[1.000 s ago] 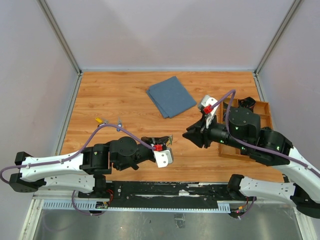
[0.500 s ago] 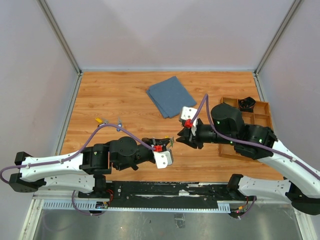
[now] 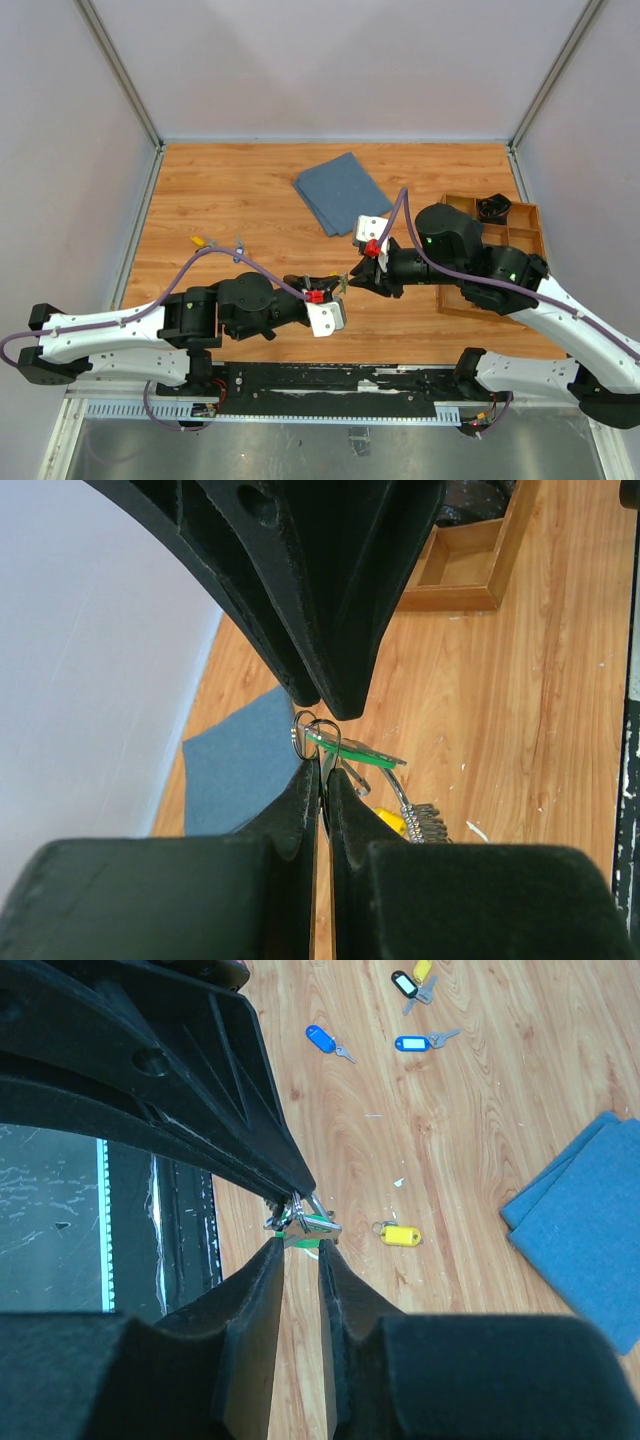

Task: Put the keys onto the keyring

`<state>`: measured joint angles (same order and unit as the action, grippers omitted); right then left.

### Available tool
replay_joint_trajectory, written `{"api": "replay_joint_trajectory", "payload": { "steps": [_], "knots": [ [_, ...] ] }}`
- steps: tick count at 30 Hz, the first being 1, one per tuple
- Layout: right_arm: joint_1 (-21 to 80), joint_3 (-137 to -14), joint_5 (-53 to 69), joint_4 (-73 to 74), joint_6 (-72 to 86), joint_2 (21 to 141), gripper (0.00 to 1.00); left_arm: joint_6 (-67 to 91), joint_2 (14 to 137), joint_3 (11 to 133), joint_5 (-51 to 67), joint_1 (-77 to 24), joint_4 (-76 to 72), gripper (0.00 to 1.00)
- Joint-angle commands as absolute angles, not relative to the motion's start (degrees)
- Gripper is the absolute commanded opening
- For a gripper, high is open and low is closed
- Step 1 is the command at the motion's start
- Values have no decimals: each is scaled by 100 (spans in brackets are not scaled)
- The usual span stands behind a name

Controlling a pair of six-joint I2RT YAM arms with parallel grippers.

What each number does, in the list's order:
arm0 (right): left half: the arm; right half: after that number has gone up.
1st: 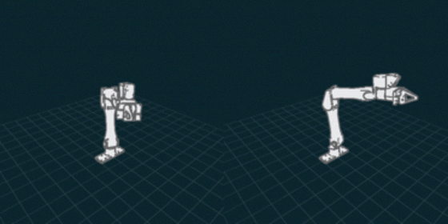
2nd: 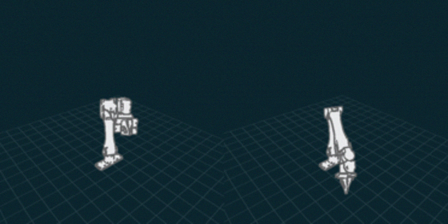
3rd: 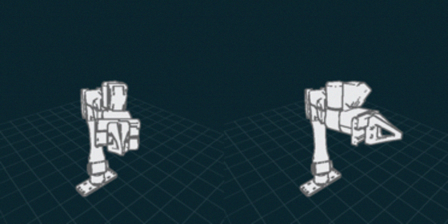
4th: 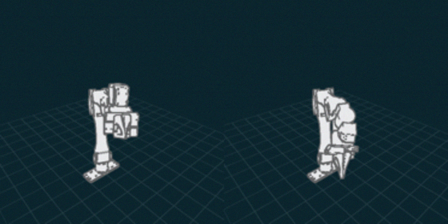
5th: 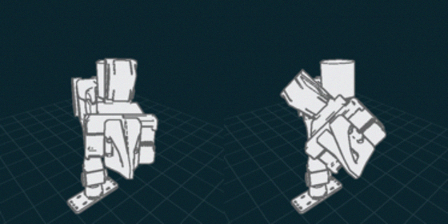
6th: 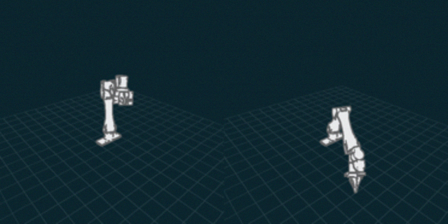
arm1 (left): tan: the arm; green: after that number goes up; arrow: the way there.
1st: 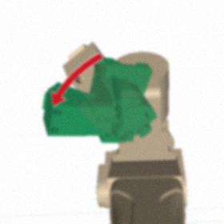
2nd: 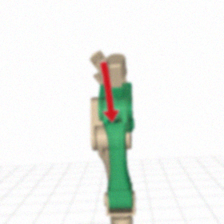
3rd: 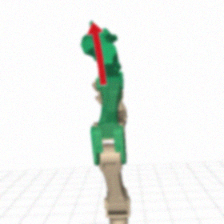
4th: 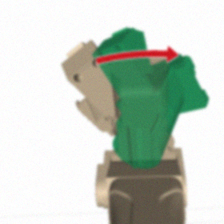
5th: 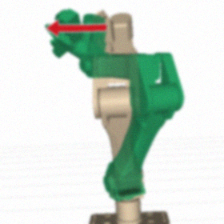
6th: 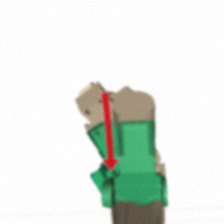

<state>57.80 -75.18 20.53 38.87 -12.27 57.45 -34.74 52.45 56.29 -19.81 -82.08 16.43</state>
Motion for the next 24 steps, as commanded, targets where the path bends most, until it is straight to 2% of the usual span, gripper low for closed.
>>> {"api": "replay_joint_trajectory", "payload": {
  "steps": [1, 12, 24],
  "knots": [
    [5704, -7584, 2188, 3799, -1344, 5748, 21, -3562, 5237, 5867, -1951, -8183, 1485, 1],
    [5678, -7599, 1783, 3773, -1388, 5779, 18, -3554, 5238, 5882, -1959, -8183, 1518, 0],
    [5678, -7588, 1723, 3593, -1375, 5781, 20, -3577, 5258, 5882, -1978, -8183, 1525, 0]
  ]
}}
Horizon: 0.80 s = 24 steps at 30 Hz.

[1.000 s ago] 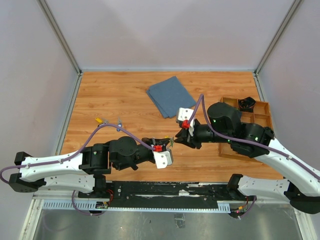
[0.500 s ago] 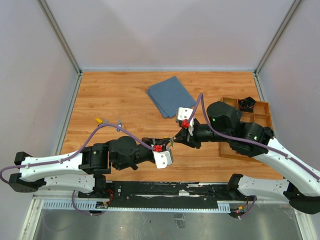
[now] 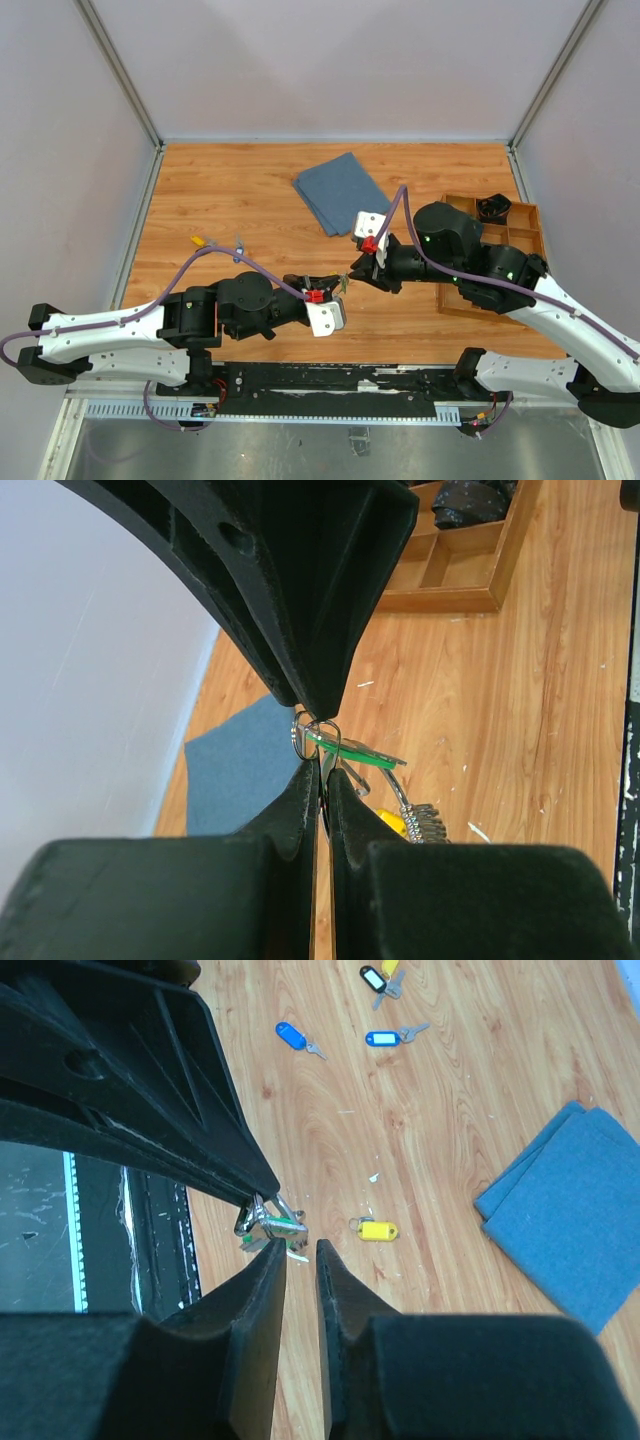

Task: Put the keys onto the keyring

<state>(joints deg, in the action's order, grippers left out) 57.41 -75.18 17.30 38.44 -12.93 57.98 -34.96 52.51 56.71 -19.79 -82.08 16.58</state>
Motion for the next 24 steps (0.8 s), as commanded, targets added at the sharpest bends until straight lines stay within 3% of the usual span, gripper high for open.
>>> {"api": "replay_joint_trajectory", "payload": {
  "steps": [1, 18, 24],
  "knots": [
    [5678, -7593, 1768, 3574, -1375, 5790, 20, -3574, 5256, 5878, -1980, -8183, 1521, 0],
    [5678, -7581, 2294, 3430, -1403, 5897, 15, -3577, 5274, 5860, -1960, -8183, 1494, 1],
    [5678, -7612, 1909, 3566, -1431, 5814, 12, -3568, 5266, 5846, -1999, -8183, 1494, 0]
  ]
}}
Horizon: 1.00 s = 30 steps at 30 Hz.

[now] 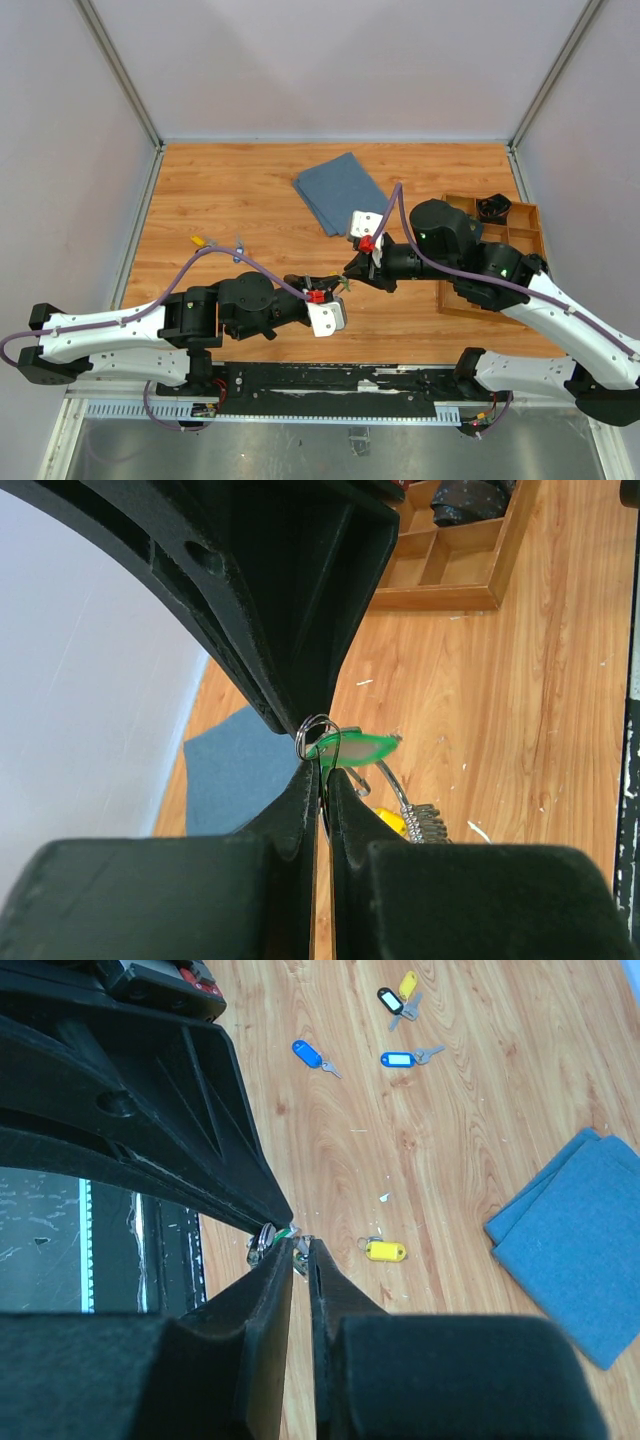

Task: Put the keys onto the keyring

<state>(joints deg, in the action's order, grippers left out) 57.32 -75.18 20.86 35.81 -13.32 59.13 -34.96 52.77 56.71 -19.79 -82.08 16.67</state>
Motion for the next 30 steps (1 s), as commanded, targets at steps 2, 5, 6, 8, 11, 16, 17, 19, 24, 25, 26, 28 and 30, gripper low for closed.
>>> {"api": "replay_joint_trajectory", "payload": {
  "steps": [2, 5, 6, 8, 11, 16, 17, 19, 24, 25, 26, 28, 30],
  "knots": [
    [5678, -7653, 1837, 3729, -1502, 5757, 13, -3560, 5265, 5853, -2004, -8183, 1494, 0],
    [5678, -7696, 1962, 4014, -1595, 5711, 19, -3563, 5267, 5853, -2020, -8182, 1478, 1],
    [5678, -7720, 2043, 4135, -1619, 5724, 21, -3563, 5265, 5851, -2021, -8183, 1477, 1],
    [5678, -7755, 2174, 4273, -1632, 5766, 23, -3575, 5271, 5853, -2019, -8182, 1477, 1],
    [5678, -7722, 2283, 4292, -1635, 5783, 23, -3568, 5273, 5861, -2026, -8182, 1477, 1],
    [5679, -7678, 2237, 4122, -1624, 5740, 24, -3566, 5291, 5886, -2026, -8183, 1501, 1],
    [5678, -7666, 2183, 4047, -1616, 5733, 24, -3567, 5298, 5893, -2022, -8183, 1503, 1],
    [5678, -7645, 2104, 3942, -1610, 5729, 24, -3575, 5301, 5893, -2021, -8183, 1503, 1],
    [5678, -7652, 1994, 3766, -1603, 5801, 24, -3584, 5309, 5897, -2004, -8183, 1490, 1],
    [5678, -7659, 1987, 3748, -1607, 5813, 24, -3586, 5309, 5897, -2004, -8183, 1486, 1],
    [5678, -7666, 1994, 3731, -1607, 5824, 24, -3590, 5309, 5896, -2004, -8183, 1485, 1],
    [5678, -7674, 2033, 3688, -1600, 5841, 24, -3588, 5318, 5893, -2004, -8183, 1485, 1],
    [5678, -7682, 2064, 3667, -1607, 5840, 24, -3603, 5328, 5888, -2004, -8183, 1477, 0]
  ]
}}
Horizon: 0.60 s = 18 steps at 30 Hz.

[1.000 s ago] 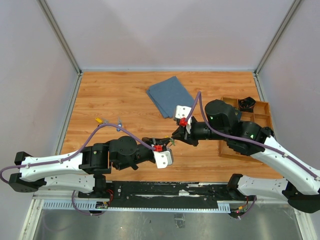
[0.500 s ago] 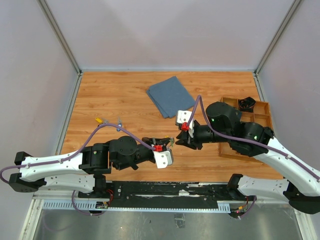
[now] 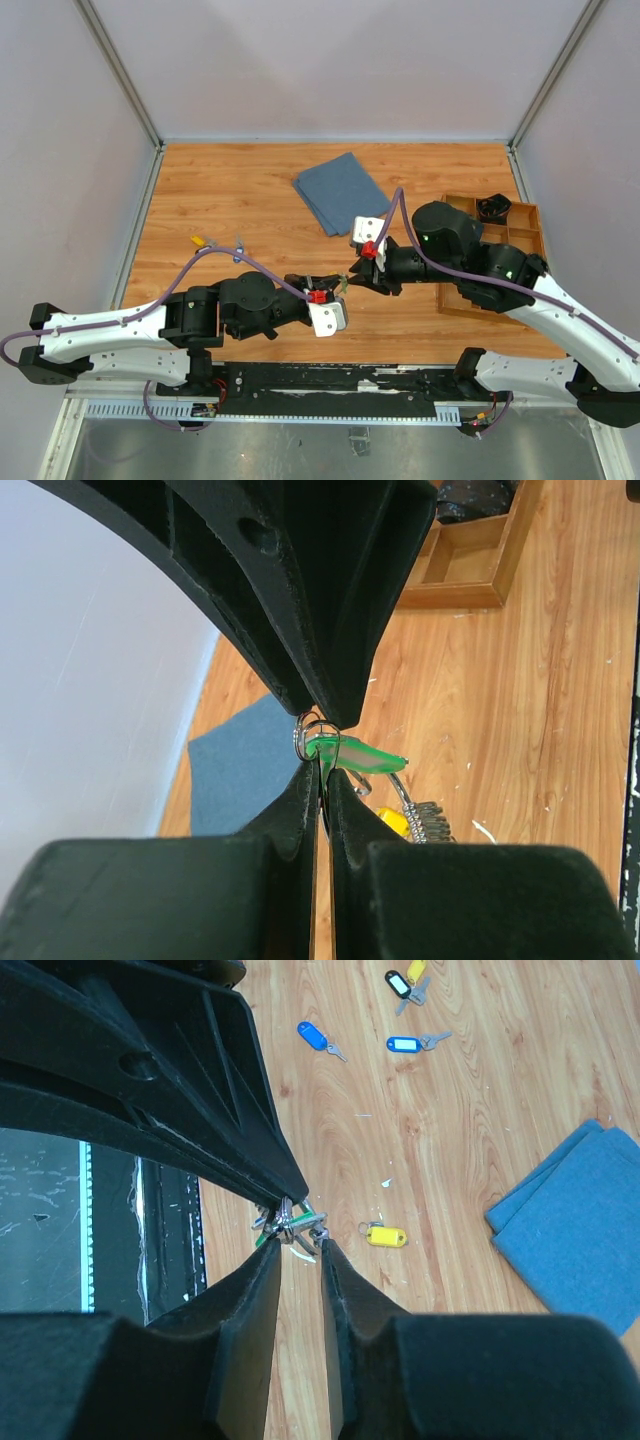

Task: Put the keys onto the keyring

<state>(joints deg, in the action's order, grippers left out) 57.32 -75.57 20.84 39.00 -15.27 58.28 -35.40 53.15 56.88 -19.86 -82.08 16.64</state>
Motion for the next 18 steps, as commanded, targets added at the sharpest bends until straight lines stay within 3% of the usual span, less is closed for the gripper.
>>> {"api": "replay_joint_trajectory", "payload": {
  "steps": [1, 18],
  "knots": [
    [5678, -7683, 2065, 3658, -1607, 5836, 24, -3602, 5326, 5887, -2000, -8183, 1477, 1],
    [5678, -7560, 1947, 3466, -1625, 5625, 20, -3593, 5370, 5871, -1943, -8183, 1449, 1]
  ]
}}
